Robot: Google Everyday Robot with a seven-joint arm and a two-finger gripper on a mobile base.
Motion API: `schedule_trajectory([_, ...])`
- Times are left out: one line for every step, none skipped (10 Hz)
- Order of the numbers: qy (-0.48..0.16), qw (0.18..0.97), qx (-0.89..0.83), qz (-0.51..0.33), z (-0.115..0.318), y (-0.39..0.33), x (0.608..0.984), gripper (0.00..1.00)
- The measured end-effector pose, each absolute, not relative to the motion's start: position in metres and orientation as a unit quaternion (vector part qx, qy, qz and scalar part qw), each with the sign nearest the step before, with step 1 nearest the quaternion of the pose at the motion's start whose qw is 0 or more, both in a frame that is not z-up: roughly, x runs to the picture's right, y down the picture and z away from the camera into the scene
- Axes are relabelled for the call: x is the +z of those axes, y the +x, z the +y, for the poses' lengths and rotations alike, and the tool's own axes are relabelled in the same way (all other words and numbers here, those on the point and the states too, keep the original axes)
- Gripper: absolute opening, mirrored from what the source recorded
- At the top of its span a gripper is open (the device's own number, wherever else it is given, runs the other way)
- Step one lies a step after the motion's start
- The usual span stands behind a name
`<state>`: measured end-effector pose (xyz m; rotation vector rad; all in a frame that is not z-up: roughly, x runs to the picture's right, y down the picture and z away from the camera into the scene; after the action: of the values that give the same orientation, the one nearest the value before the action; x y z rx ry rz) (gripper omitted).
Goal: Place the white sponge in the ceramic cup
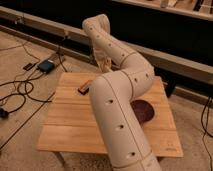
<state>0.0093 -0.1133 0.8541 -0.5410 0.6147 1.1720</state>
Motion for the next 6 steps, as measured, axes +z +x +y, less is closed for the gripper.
schedule_trajectory([-0.248,0.755,0.537,0.282,-0.1130,0.0096,0.8543,0.00])
schedule_trajectory([-0.248,0.755,0.538,0.282,-0.1134,0.0100,0.8540,0.00])
schedule_trajectory([-0.248,0.755,0.538,0.283,-0.1130,0.0110,0.8543,0.00])
schedule_trajectory([-0.248,0.755,0.538,0.283,-0.1132,0.0111,0.8542,0.00])
schedule_trajectory([-0.248,0.755,0.537,0.282,-0.1132,0.0098,0.8542,0.00])
schedule_trajectory([-0.248,0.755,0.537,0.282,-0.1131,0.0097,0.8543,0.00])
